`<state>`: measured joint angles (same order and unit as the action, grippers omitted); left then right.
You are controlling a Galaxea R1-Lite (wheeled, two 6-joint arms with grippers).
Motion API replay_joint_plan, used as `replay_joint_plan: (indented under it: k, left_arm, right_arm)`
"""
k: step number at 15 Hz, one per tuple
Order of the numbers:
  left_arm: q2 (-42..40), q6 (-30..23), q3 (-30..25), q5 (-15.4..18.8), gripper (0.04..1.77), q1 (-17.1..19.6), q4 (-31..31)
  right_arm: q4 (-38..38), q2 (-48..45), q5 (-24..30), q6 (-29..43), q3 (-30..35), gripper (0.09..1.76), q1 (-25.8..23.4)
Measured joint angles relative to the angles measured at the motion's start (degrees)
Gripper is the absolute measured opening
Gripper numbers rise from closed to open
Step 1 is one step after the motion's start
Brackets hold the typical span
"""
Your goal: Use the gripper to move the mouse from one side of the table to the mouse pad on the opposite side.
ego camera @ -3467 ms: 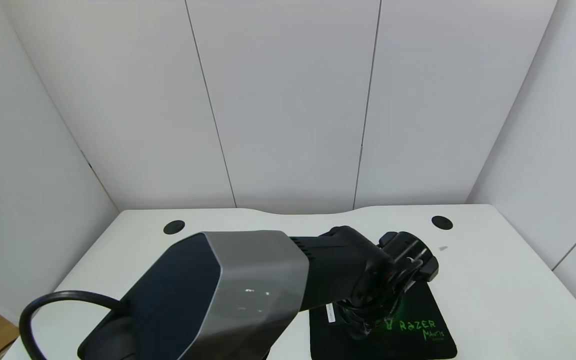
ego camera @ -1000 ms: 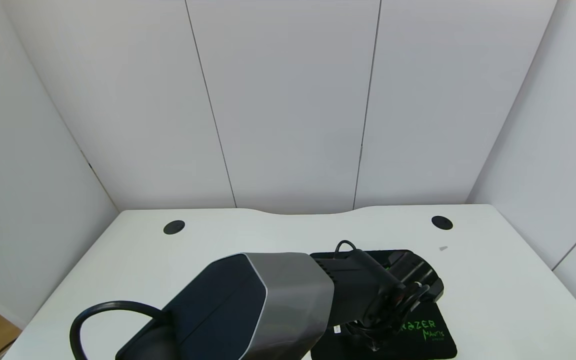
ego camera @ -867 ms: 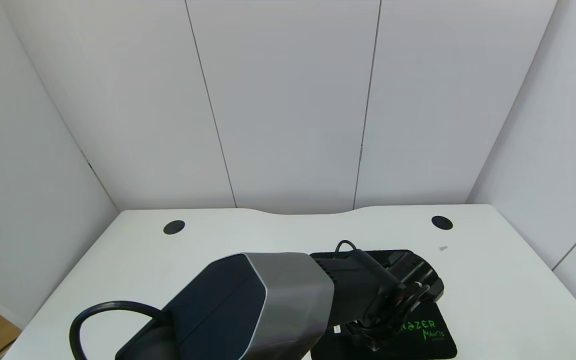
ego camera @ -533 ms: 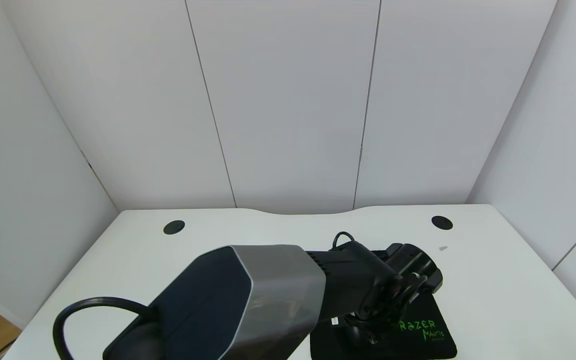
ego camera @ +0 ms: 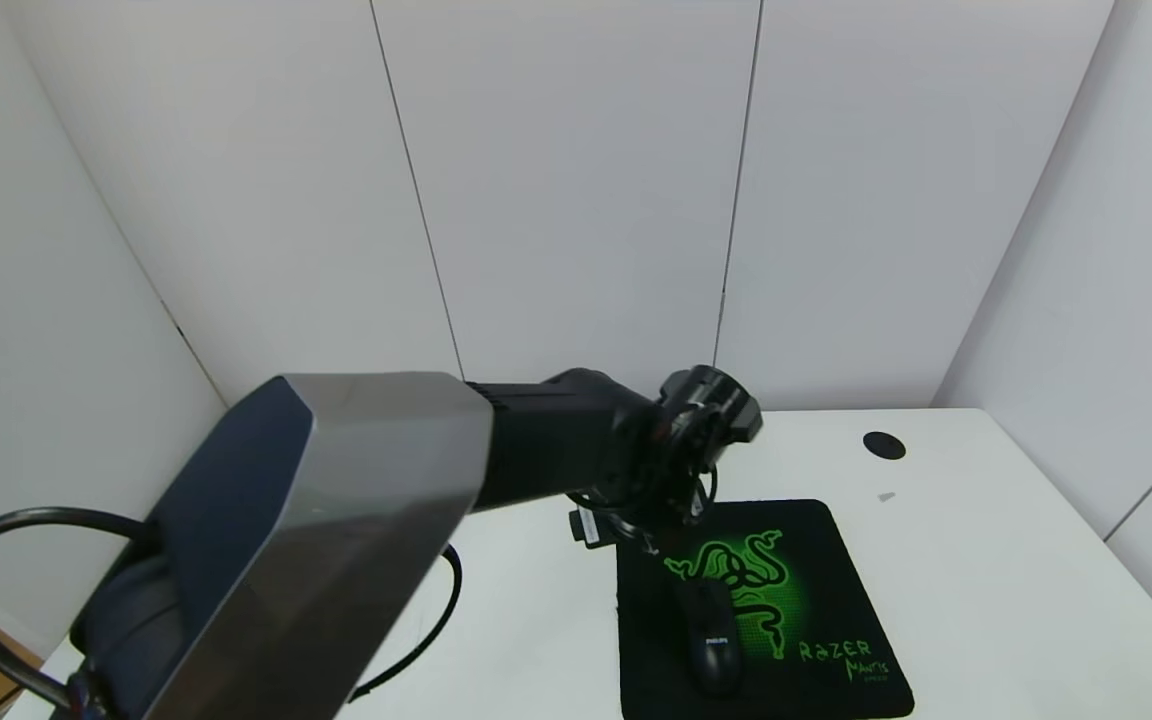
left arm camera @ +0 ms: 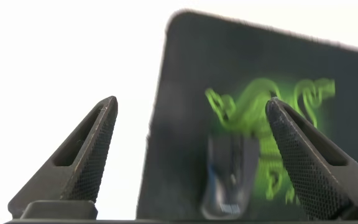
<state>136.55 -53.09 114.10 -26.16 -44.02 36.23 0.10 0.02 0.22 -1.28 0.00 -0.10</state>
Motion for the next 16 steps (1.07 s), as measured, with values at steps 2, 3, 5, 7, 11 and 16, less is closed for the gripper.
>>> replay_joint_plan:
  k: [2,3,5,7,11,16]
  left_arm:
    - [-1.76,1.12,-0.55,0.02,1.69,5.19,-0.99]
    - [-2.71,1.80,-0.77,0.06,1.70,7.89,-1.17]
    - [-4.83,3.34,-1.07,0.38,1.70,14.15,-1.39]
    - [-6.83,4.64,-1.56,1.50,1.70,20.19,-1.39]
    - [-12.31,9.87,-6.75,6.02,1.71,30.51,-4.35]
    - [-22.98,23.21,-24.99,13.63,1.71,38.92,-18.69]
  right_arm:
    - [0.00,0.00,0.02,0.06,0.00,1.71,0.00]
    - [0.00,0.00,0.02,0.05,0.00,1.71,0.00]
    - [0.01,0.00,0.00,0.05,0.00,1.71,0.00]
    - [0.00,0.00,0.00,0.05,0.00,1.71,0.00]
    - [-0.02,0.00,-0.01,0.05,0.00,1.71,0.00]
    - [0.00,0.00,0.02,0.05,0.00,1.71,0.00]
